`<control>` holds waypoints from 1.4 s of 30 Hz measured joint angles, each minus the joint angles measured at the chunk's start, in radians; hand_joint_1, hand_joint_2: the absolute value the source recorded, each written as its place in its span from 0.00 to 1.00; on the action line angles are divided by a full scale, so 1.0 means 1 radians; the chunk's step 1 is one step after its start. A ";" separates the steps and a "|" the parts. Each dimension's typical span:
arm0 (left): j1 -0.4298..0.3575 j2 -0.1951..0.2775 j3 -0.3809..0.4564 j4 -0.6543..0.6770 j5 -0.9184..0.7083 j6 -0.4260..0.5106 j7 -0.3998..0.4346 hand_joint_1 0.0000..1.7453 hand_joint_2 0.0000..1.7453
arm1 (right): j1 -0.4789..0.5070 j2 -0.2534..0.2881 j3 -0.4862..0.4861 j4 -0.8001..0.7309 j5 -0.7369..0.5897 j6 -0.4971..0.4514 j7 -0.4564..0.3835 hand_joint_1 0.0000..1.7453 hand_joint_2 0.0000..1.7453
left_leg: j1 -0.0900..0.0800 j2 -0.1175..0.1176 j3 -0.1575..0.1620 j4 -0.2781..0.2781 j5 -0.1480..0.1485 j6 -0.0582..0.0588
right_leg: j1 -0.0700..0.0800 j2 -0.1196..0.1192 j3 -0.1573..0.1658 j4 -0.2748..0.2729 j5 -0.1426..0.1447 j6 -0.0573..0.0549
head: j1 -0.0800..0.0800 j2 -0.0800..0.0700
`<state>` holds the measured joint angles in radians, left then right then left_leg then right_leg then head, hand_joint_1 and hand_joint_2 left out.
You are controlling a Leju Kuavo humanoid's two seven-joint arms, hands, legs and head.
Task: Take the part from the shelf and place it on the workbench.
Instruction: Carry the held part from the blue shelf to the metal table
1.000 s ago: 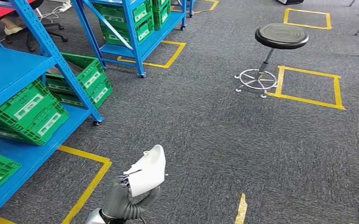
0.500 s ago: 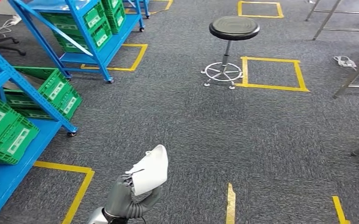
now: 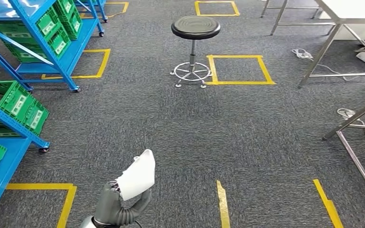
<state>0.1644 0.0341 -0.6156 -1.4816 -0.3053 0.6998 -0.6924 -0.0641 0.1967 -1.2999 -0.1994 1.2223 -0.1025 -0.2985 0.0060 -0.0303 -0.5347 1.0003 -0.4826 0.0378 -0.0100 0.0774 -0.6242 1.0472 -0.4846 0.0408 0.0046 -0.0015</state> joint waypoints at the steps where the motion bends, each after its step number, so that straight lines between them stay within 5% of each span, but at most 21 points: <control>1: 0.008 0.000 0.006 -0.005 0.000 0.000 0.000 1.00 1.00 | -0.002 0.000 0.003 0.000 0.003 0.000 -0.001 0.00 1.00 | -0.001 0.015 0.000 -0.002 0.001 0.004 | 0.000 -0.031 -0.024 0.052 -0.031 0.002 | 0.001 0.000; 3: 0.025 0.002 0.017 -0.013 -0.003 0.000 0.002 1.00 1.00 | -0.005 0.000 0.009 0.000 0.008 -0.002 0.001 0.00 1.00 | -0.004 0.046 -0.002 -0.002 -0.001 0.007 | -0.002 -0.063 -0.083 0.180 -0.091 0.009 | 0.003 0.000; 5: 0.037 0.003 0.027 -0.018 -0.009 0.000 0.005 1.00 1.00 | -0.004 0.001 0.013 0.001 0.012 -0.004 0.005 0.00 1.00 | -0.005 0.074 -0.003 -0.002 -0.007 0.007 | -0.006 -0.074 -0.097 0.224 -0.095 0.015 | 0.003 0.000; 8: 0.049 0.003 0.036 -0.027 -0.018 0.000 0.009 1.00 1.00 | -0.002 0.002 0.018 0.001 0.013 -0.005 0.009 0.00 1.00 | -0.007 0.107 0.008 -0.002 -0.021 -0.004 | -0.007 -0.118 0.008 0.055 -0.023 0.015 | 0.004 0.000; 11: 0.056 0.003 0.042 -0.036 -0.021 0.000 0.010 1.00 1.00 | -0.009 0.003 0.023 0.001 0.014 -0.005 0.009 0.00 1.00 | -0.010 0.137 0.025 -0.001 -0.043 -0.026 | 0.003 -0.153 0.068 -0.047 -0.031 -0.007 | 0.000 0.000; 13: 0.056 0.004 0.043 -0.042 -0.021 0.000 0.011 1.00 1.00 | -0.005 0.003 0.025 0.001 0.013 -0.004 0.008 0.00 1.00 | -0.004 0.146 0.039 -0.001 -0.053 -0.041 | 0.006 -0.129 0.080 -0.051 -0.039 -0.025 | 0.000 0.000; 15: 0.056 0.005 0.043 -0.047 -0.022 0.000 0.014 1.00 1.00 | -0.001 0.003 0.027 0.001 0.014 -0.004 0.007 0.00 1.00 | 0.002 0.103 0.032 0.042 -0.066 -0.051 | 0.003 -0.106 0.110 -0.058 -0.044 -0.039 | -0.004 0.000; 17: 0.060 0.006 0.043 -0.050 -0.023 0.000 0.017 1.00 1.00 | -0.003 0.004 0.029 0.001 0.014 -0.004 0.005 0.00 1.00 | 0.006 0.050 -0.039 0.163 -0.089 -0.055 | 0.001 -0.081 0.139 -0.061 -0.056 -0.048 | -0.010 0.000; 19: 0.065 0.009 0.044 -0.050 -0.022 0.000 0.018 1.00 1.00 | -0.005 0.005 0.030 0.001 0.014 -0.004 0.005 0.00 1.00 | 0.007 0.040 -0.137 0.278 -0.091 -0.058 | 0.001 -0.050 0.167 -0.061 -0.080 -0.050 | -0.011 0.000; 20: 0.067 0.010 0.044 -0.050 -0.022 0.000 0.018 1.00 1.00 | -0.004 0.005 0.030 0.001 0.014 -0.004 0.005 0.00 1.00 | 0.007 0.038 -0.172 0.294 -0.066 -0.059 | 0.001 -0.034 0.184 -0.061 -0.095 -0.050 | -0.011 0.000; 22: 0.069 0.011 0.045 -0.050 -0.022 0.000 0.018 1.00 1.00 | 0.000 0.006 0.030 0.001 0.014 -0.004 0.005 0.00 1.00 | 0.008 0.028 -0.197 0.225 0.039 -0.059 | -0.002 0.000 0.229 -0.061 -0.129 -0.047 | -0.011 0.000; 24: 0.072 0.012 0.047 -0.051 -0.022 0.000 0.019 1.00 1.00 | 0.000 0.007 0.030 0.001 0.014 -0.004 0.005 0.00 1.00 | 0.008 -0.008 -0.188 0.147 0.117 -0.056 | -0.008 0.030 0.260 -0.071 -0.160 -0.038 | -0.012 0.000; 26: 0.076 0.013 0.048 -0.054 -0.022 0.000 0.019 1.00 1.00 | -0.003 0.009 0.031 0.001 0.015 -0.004 0.005 0.00 1.00 | 0.003 -0.028 -0.160 0.109 0.096 -0.043 | -0.017 0.049 0.275 -0.095 -0.171 -0.024 | -0.017 0.000; 28: 0.076 0.013 0.048 -0.058 -0.022 0.000 0.018 1.00 1.00 | -0.002 0.012 0.031 0.002 0.016 -0.004 0.006 0.00 1.00 | -0.002 -0.009 -0.117 0.053 0.053 -0.023 | -0.022 0.052 0.279 -0.099 -0.150 -0.009 | -0.020 0.000; 30: 0.077 0.011 0.048 -0.061 -0.021 0.000 0.018 1.00 1.00 | -0.001 0.012 0.031 0.002 0.017 -0.004 0.006 0.00 1.00 | 0.002 0.010 -0.070 0.006 0.032 -0.011 | -0.018 0.010 0.217 -0.006 -0.097 0.000 | -0.015 0.000; 32: 0.078 0.010 0.049 -0.062 -0.020 0.000 0.015 1.00 1.00 | -0.003 0.012 0.031 0.002 0.017 -0.004 0.006 0.00 1.00 | 0.004 0.028 -0.023 -0.026 0.016 -0.007 | -0.012 -0.047 0.093 0.140 -0.080 0.002 | -0.009 0.000; 34: 0.078 0.010 0.049 -0.062 -0.019 0.000 0.010 1.00 1.00 | -0.001 0.012 0.032 0.002 0.017 -0.004 0.007 0.00 1.00 | 0.004 0.046 0.023 -0.042 -0.009 -0.006 | -0.008 -0.066 -0.022 0.213 -0.146 0.004 | -0.008 0.000; 36: 0.077 0.010 0.049 -0.062 -0.020 0.000 0.006 1.00 1.00 | 0.001 0.012 0.032 0.002 0.016 -0.004 0.008 0.00 1.00 | 0.003 0.063 0.077 -0.046 -0.046 -0.006 | -0.006 -0.072 -0.088 0.192 -0.195 0.004 | -0.008 0.000; 37: 0.077 0.010 0.049 -0.062 -0.020 0.000 0.005 1.00 1.00 | 0.001 0.012 0.032 0.002 0.016 -0.004 0.007 0.00 1.00 | 0.003 0.073 0.109 -0.046 -0.069 -0.007 | -0.004 -0.078 -0.103 0.154 -0.178 0.000 | -0.008 0.000; 41: 0.074 0.011 0.046 -0.060 -0.019 0.000 0.002 1.00 1.00 | -0.001 0.012 0.032 0.002 0.012 -0.005 -0.001 0.00 1.00 | -0.005 0.113 0.207 -0.044 -0.161 -0.024 | 0.015 -0.149 -0.107 0.012 0.082 -0.032 | -0.009 0.000; 42: 0.071 0.011 0.044 -0.060 -0.018 0.000 0.001 1.00 1.00 | -0.003 0.012 0.032 0.002 0.010 -0.006 -0.002 0.00 1.00 | -0.007 0.120 0.220 -0.043 -0.172 -0.030 | 0.017 -0.143 -0.106 0.014 0.096 -0.037 | -0.010 0.000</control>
<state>0.2352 0.0453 -0.5716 -1.5415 -0.3231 0.6996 -0.6910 -0.0669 0.2090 -1.2681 -0.1976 1.2321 -0.1082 -0.3009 -0.0009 0.0900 -0.3144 0.9576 -0.6549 0.0076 0.0066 -0.0660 -0.7298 1.0608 -0.3882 0.0034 -0.0056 -0.0014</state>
